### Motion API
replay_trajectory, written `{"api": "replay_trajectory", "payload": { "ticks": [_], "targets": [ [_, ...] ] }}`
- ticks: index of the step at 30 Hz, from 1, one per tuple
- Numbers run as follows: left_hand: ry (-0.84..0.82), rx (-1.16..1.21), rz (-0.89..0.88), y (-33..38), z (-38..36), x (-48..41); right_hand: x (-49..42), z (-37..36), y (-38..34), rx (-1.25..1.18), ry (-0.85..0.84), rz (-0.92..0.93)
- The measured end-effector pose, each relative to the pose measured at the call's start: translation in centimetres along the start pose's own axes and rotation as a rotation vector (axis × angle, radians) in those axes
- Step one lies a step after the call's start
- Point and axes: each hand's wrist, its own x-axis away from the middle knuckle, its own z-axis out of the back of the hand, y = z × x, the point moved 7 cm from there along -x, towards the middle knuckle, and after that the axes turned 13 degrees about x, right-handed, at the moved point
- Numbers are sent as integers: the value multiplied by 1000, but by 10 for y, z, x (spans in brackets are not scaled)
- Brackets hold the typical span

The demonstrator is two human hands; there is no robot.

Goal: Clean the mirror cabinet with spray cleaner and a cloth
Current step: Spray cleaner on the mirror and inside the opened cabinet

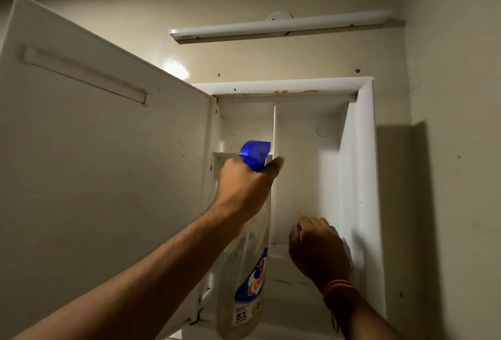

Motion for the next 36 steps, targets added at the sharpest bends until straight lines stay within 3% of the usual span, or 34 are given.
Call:
{"api": "replay_trajectory", "payload": {
  "ticks": [3, 9, 14, 18, 24, 26, 30, 36],
  "targets": [
    [7, -39, 40, -15, 4, 7, 1, 7, -2, 31, 65, 28],
    [-44, -74, 158, -39, 4, 22, 0, 23, 12, -142, 132, -213],
    [16, -142, 193, -61, 8, 37, 1, 23, 14, -314, 121, -199],
    [-23, -121, 238, -72, 5, 50, -2, 23, 12, -290, 117, -180],
    [-51, -287, 303, -94, 4, 74, 0, 23, 11, -252, 105, -168],
    [-20, -313, 340, -99, 12, 78, -1, 23, 10, -234, 96, -149],
    [59, -103, 462, -109, 32, 86, -2, 23, 7, -201, 78, -118],
    [278, -47, 400, -106, 66, 85, -3, 24, 5, -145, 70, -97]
  ]
}}
